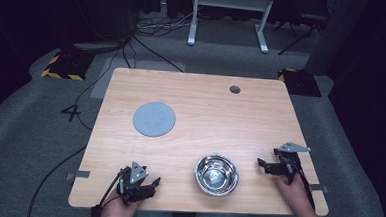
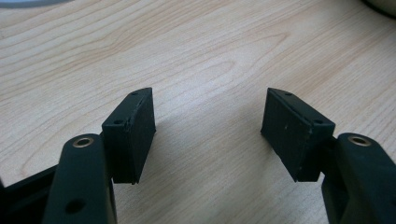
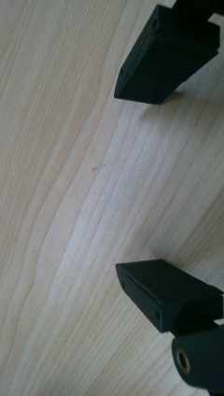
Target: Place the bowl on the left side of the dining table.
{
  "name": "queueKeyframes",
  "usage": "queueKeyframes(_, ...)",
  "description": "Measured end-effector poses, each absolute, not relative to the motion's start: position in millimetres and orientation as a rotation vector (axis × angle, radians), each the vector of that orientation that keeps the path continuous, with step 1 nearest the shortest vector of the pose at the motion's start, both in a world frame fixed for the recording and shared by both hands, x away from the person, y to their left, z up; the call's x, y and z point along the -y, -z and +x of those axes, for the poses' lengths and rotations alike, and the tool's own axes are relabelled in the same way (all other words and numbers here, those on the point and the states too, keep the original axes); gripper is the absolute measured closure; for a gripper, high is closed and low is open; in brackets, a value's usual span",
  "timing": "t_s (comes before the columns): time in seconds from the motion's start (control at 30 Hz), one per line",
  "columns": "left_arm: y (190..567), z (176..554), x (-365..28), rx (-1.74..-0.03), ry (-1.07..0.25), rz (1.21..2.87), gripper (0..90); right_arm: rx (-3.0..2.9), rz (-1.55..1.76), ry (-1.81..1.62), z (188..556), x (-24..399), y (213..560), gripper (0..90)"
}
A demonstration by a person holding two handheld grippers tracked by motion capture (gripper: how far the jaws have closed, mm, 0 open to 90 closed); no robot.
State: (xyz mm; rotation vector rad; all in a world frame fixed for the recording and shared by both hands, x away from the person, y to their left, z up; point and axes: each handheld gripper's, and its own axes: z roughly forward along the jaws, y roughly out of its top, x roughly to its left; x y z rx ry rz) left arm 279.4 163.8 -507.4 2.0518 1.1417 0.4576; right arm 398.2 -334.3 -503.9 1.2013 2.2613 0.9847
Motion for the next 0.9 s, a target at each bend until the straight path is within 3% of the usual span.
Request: queueKeyframes(0.9, 501.9, 288.4, -159.9, -1.184, -0.451, 2.086, 37.4, -2.264, 1.200, -0.983, 401.7, 333.6, 504.1, 12.6)
